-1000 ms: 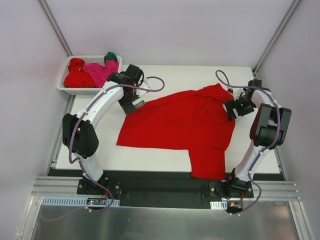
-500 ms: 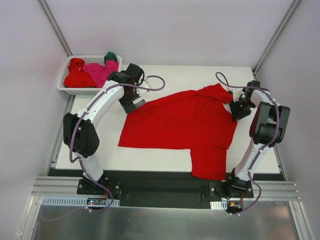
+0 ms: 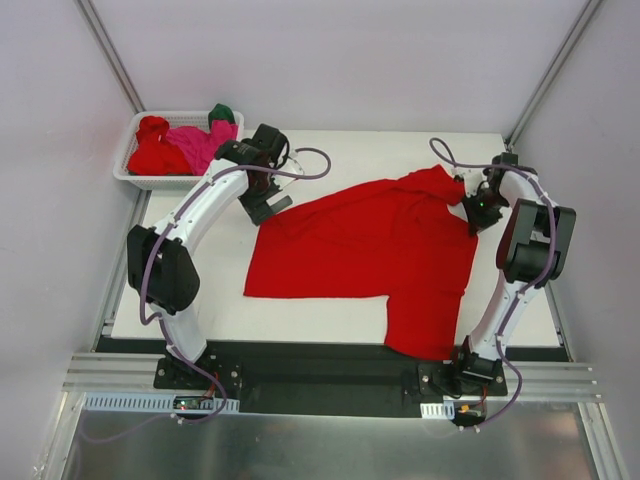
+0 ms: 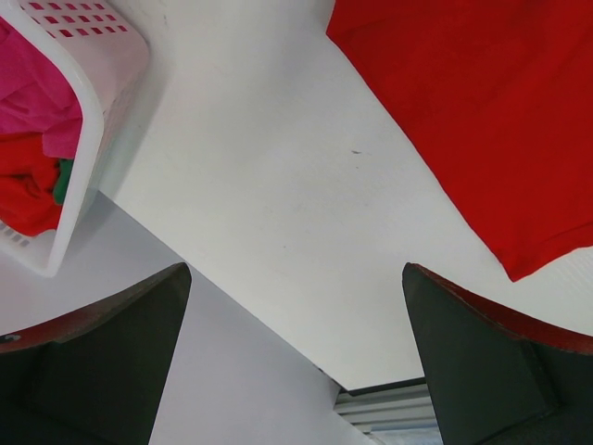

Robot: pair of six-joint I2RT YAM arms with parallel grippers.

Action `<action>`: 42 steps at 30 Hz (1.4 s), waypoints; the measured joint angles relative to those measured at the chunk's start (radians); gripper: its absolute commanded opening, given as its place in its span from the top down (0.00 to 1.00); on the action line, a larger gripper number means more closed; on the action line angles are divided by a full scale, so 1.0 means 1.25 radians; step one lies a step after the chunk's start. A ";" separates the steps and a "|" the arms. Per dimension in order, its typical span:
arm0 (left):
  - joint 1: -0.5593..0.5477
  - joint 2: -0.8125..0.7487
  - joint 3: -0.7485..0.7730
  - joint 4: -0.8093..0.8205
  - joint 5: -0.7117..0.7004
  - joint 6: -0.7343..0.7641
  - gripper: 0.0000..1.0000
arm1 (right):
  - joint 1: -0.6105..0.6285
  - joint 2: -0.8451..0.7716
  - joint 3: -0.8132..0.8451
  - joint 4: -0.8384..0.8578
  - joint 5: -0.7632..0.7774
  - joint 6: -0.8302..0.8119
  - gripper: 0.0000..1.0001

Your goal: Fold and stack the t-shirts

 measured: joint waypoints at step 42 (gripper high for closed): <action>-0.021 0.154 0.162 -0.002 0.028 -0.008 0.01 | 0.043 0.067 0.244 -0.127 0.053 -0.070 0.19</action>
